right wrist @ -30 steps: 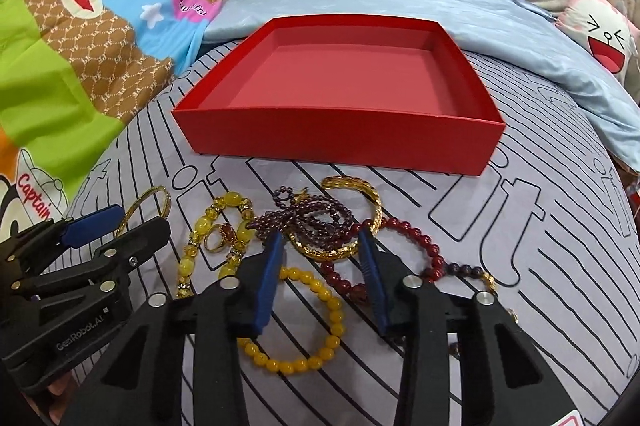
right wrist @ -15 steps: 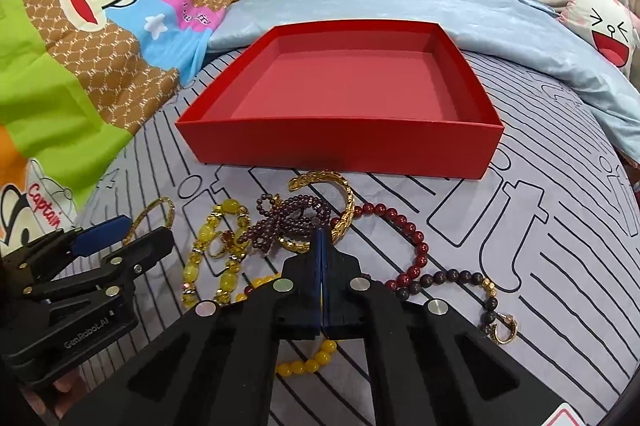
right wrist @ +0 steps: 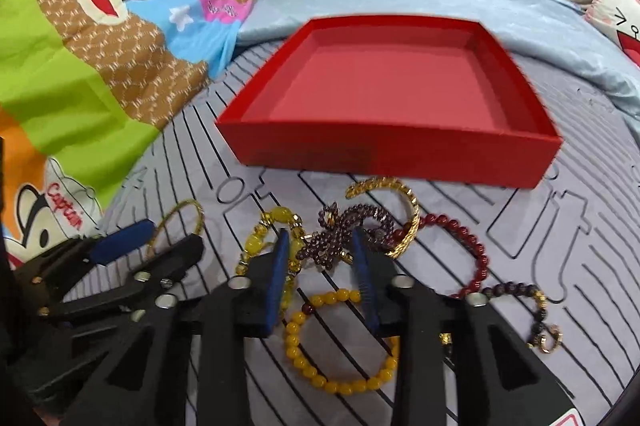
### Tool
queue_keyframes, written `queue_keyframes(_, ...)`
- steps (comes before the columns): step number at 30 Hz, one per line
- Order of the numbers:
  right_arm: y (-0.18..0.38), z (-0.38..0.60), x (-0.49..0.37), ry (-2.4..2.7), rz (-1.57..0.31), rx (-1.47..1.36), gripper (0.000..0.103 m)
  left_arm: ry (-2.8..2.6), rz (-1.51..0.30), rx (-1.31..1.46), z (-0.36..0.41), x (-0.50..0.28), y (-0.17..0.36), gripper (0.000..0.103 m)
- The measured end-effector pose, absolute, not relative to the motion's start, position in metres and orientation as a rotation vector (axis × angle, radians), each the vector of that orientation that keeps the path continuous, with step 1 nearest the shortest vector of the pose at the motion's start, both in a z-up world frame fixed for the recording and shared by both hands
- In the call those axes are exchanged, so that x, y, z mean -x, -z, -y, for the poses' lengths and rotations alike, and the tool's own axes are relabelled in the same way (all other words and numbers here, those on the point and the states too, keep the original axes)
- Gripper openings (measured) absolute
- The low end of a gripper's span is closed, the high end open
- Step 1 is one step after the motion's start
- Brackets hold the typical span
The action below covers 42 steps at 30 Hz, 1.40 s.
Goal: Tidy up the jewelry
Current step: 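Carry both held pieces into the red tray and open both tools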
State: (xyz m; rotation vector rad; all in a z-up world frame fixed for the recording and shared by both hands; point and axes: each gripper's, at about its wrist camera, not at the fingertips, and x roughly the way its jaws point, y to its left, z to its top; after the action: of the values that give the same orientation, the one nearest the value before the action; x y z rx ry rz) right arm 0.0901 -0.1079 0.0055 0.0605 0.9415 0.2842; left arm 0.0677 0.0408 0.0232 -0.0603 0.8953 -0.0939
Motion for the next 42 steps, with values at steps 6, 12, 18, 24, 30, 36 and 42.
queue_keyframes(6, -0.016, 0.119, -0.08, -0.282, -0.904, -0.074, 0.007, 0.102, -0.892, 0.061, -0.04, -0.067, -0.024, 0.053)
queue_keyframes(12, -0.044, 0.139, -0.074, -0.28, -0.861, -0.136, 0.004, 0.134, -0.87, 0.053, -0.032, -0.066, -0.037, 0.053)
queue_keyframes(18, -0.077, 0.156, -0.078, -0.278, -0.805, -0.156, 0.004, 0.176, -0.853, 0.056, -0.028, -0.073, -0.057, 0.053)
queue_keyframes(24, -0.105, 0.167, -0.107, -0.282, -0.756, -0.136, 0.004, 0.232, -0.802, 0.029, -0.018, -0.103, -0.087, 0.053)
queue_keyframes(30, -0.125, 0.17, -0.169, -0.288, -0.732, -0.116, 0.004, 0.303, -0.762, -0.018, 0.0, -0.164, -0.114, 0.053)
queue_keyframes(36, -0.124, 0.169, -0.248, -0.282, -0.758, -0.132, 0.004, 0.333, -0.777, -0.057, 0.023, -0.245, -0.115, 0.053)
queue_keyframes(42, -0.098, 0.176, -0.309, -0.251, -0.802, -0.167, 0.004, 0.333, -0.862, -0.044, 0.037, -0.31, -0.085, 0.053)
